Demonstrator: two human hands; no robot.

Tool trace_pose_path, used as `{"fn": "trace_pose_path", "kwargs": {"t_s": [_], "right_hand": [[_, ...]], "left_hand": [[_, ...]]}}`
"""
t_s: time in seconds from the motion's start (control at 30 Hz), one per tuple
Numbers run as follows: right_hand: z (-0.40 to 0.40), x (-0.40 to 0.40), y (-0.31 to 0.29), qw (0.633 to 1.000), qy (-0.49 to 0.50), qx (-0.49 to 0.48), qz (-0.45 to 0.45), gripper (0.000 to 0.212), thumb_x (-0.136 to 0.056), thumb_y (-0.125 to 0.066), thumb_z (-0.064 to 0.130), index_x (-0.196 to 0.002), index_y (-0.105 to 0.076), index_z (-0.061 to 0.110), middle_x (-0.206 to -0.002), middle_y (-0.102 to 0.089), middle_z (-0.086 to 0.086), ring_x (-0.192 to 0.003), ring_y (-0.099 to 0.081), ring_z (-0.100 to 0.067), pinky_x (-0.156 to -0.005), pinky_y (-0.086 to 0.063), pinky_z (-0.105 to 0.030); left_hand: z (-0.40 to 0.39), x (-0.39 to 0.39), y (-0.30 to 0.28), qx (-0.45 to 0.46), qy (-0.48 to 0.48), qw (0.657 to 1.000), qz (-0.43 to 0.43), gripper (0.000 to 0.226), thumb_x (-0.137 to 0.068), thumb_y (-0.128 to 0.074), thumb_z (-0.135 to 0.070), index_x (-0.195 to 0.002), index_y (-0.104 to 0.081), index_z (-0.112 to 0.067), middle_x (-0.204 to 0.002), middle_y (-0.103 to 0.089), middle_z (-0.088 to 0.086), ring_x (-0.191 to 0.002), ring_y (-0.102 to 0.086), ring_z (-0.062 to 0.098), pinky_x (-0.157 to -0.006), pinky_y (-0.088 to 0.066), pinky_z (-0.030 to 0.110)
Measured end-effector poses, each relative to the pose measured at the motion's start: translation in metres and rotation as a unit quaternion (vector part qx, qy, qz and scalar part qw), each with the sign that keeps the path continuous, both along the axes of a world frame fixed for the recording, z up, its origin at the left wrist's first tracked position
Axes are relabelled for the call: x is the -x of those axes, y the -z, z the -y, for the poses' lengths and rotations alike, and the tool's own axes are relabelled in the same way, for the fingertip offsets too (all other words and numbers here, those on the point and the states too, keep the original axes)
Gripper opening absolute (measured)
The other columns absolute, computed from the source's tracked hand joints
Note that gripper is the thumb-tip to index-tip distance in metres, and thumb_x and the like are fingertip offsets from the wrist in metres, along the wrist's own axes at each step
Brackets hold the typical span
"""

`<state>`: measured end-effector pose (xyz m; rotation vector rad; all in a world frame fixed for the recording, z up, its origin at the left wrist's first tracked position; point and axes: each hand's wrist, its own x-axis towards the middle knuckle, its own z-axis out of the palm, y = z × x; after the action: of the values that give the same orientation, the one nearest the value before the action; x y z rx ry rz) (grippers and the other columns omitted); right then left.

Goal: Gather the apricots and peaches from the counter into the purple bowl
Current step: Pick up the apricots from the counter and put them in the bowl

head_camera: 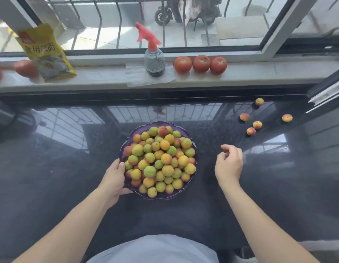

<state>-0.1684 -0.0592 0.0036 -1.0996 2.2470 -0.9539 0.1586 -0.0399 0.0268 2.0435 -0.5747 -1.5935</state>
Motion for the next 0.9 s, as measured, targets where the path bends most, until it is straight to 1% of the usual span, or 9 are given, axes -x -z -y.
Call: {"fn": "trace_pose_path", "kwargs": {"t_s": [0.07, 0.13, 0.27, 0.37, 0.47, 0.67, 0.73, 0.8, 0.9], "right_hand": [[0.008, 0.027, 0.010, 0.999, 0.012, -0.024, -0.027, 0.032, -0.092, -0.051, 0.002, -0.118, -0.066, 0.015, -0.124, -0.049, -0.002, -0.100, -0.057, -0.024, -0.091, -0.045, -0.037], [0.025, 0.052, 0.013, 0.995, 0.003, -0.049, -0.084, 0.041, -0.093, -0.052, 0.005, -0.130, -0.062, 0.019, -0.135, -0.043, -0.004, -0.112, -0.053, -0.029, -0.096, -0.046, -0.043], [0.057, 0.087, 0.012, 0.973, -0.071, -0.143, -0.168, 0.052, -0.098, -0.049, 0.011, -0.148, -0.045, 0.025, -0.151, -0.024, -0.007, -0.122, -0.040, -0.036, -0.096, -0.042, -0.048], [0.066, 0.103, 0.013, 0.954, -0.107, -0.209, -0.188, 0.047, -0.099, -0.045, 0.010, -0.144, -0.047, 0.021, -0.154, -0.018, -0.005, -0.124, -0.034, -0.035, -0.097, -0.040, -0.048], [0.066, 0.115, 0.014, 0.942, -0.129, -0.219, -0.220, 0.039, -0.098, -0.045, 0.006, -0.135, -0.050, 0.018, -0.151, -0.020, -0.004, -0.121, -0.037, -0.036, -0.094, -0.043, -0.051], [0.060, 0.130, 0.010, 0.957, -0.108, -0.209, -0.171, 0.036, -0.095, -0.052, 0.007, -0.128, -0.053, 0.019, -0.133, -0.031, -0.001, -0.108, -0.047, -0.032, -0.088, -0.049, -0.046], [0.054, 0.132, 0.014, 0.961, -0.100, -0.201, -0.160, 0.036, -0.095, -0.054, 0.008, -0.129, -0.054, 0.017, -0.142, -0.030, 0.001, -0.115, -0.048, -0.032, -0.090, -0.048, -0.043], [0.052, 0.134, 0.017, 0.961, -0.110, -0.198, -0.158, 0.039, -0.094, -0.055, 0.008, -0.133, -0.054, 0.016, -0.155, -0.026, 0.002, -0.129, -0.041, -0.032, -0.101, -0.043, -0.043], [0.054, 0.134, 0.016, 0.953, -0.137, -0.209, -0.170, 0.044, -0.096, -0.052, 0.009, -0.138, -0.052, 0.019, -0.158, -0.024, 0.001, -0.135, -0.032, -0.031, -0.109, -0.036, -0.042]], "left_hand": [[-0.003, 0.016, 0.001, 0.003, -0.006, 1.000, -0.015, 0.033, -0.118, -0.025, -0.035, -0.136, -0.053, -0.035, -0.133, -0.069, 0.000, -0.112, -0.072, 0.029, -0.074, -0.062, 0.045], [-0.005, 0.034, 0.001, 0.007, -0.015, 0.999, -0.036, 0.031, -0.119, -0.024, -0.032, -0.137, -0.050, -0.034, -0.133, -0.066, 0.000, -0.113, -0.071, 0.029, -0.071, -0.063, 0.044], [-0.010, 0.064, -0.001, 0.008, -0.022, 0.997, -0.073, 0.031, -0.119, -0.027, -0.028, -0.141, -0.048, -0.031, -0.132, -0.067, 0.002, -0.110, -0.074, 0.031, -0.070, -0.065, 0.045], [-0.014, 0.072, -0.004, 0.007, -0.004, 0.995, -0.098, 0.030, -0.119, -0.030, -0.027, -0.140, -0.051, -0.031, -0.131, -0.070, 0.002, -0.110, -0.075, 0.031, -0.078, -0.066, 0.049], [-0.015, 0.064, -0.003, 0.004, 0.045, 0.996, -0.080, 0.026, -0.118, -0.036, -0.028, -0.138, -0.052, -0.030, -0.129, -0.074, 0.005, -0.100, -0.080, 0.026, -0.083, -0.065, 0.046], [-0.008, 0.056, -0.003, 0.001, 0.098, 0.993, -0.068, 0.034, -0.114, -0.042, -0.020, -0.144, -0.050, -0.033, -0.123, -0.078, 0.001, -0.100, -0.080, 0.023, -0.092, -0.063, 0.046], [-0.006, 0.059, -0.006, 0.006, 0.117, 0.991, -0.059, 0.034, -0.113, -0.042, -0.021, -0.144, -0.048, -0.034, -0.123, -0.077, 0.000, -0.098, -0.080, 0.021, -0.093, -0.063, 0.045], [-0.005, 0.059, -0.009, 0.006, 0.132, 0.990, -0.054, 0.033, -0.113, -0.045, -0.028, -0.145, -0.045, -0.033, -0.123, -0.077, 0.000, -0.097, -0.081, 0.020, -0.092, -0.063, 0.044], [-0.007, 0.059, -0.011, -0.001, 0.151, 0.987, -0.052, 0.033, -0.112, -0.047, -0.035, -0.144, -0.044, -0.031, -0.119, -0.080, 0.000, -0.097, -0.081, 0.019, -0.091, -0.062, 0.042]]}}
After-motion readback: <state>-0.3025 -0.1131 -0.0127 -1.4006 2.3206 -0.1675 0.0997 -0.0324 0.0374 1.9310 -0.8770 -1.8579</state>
